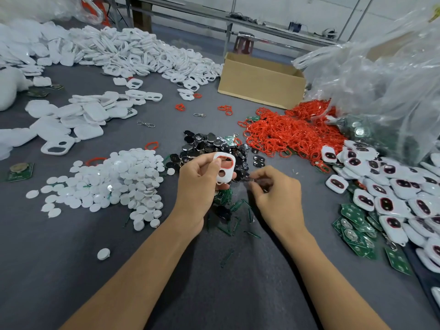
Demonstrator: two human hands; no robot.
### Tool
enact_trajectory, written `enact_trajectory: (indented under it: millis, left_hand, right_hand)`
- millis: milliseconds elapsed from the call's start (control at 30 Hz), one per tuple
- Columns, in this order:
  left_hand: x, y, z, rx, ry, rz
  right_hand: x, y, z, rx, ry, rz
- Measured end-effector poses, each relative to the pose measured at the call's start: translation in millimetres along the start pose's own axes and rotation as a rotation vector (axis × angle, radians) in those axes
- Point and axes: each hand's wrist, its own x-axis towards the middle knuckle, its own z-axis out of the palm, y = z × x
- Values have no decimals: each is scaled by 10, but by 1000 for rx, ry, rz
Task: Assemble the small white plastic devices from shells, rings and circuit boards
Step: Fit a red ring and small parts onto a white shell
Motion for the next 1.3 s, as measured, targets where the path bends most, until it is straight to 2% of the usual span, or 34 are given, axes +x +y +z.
enact_trajectory:
  millis: [167,500,633,767,900,1167,1300]
  left_hand:
    - [-6,10,-4,-14,-3,-3]
    - [5,-3,-4,-49,-19,0]
    - [5,-10,-6,-63,-70,-25]
    - [-2,-7,5,-148,-204,-202]
    - [-20,-36,12,-120,-279,-204]
    - [-28,-48,1,-130,-273,-208]
    - [-21,-41,5,-146,-217,-216]
  right_hand:
    - [-9,0,1,233,117,-142]
    - [-1,-26,-53,592,52,7]
    - [5,-44,-87,650,58,51]
    - [14,-66,-110,680,48,58]
    - [1,-86,-106,727,-16,42]
    - [-18,-101,-139,803,-84,29]
    - [-24,-101,-155,892,-146,64]
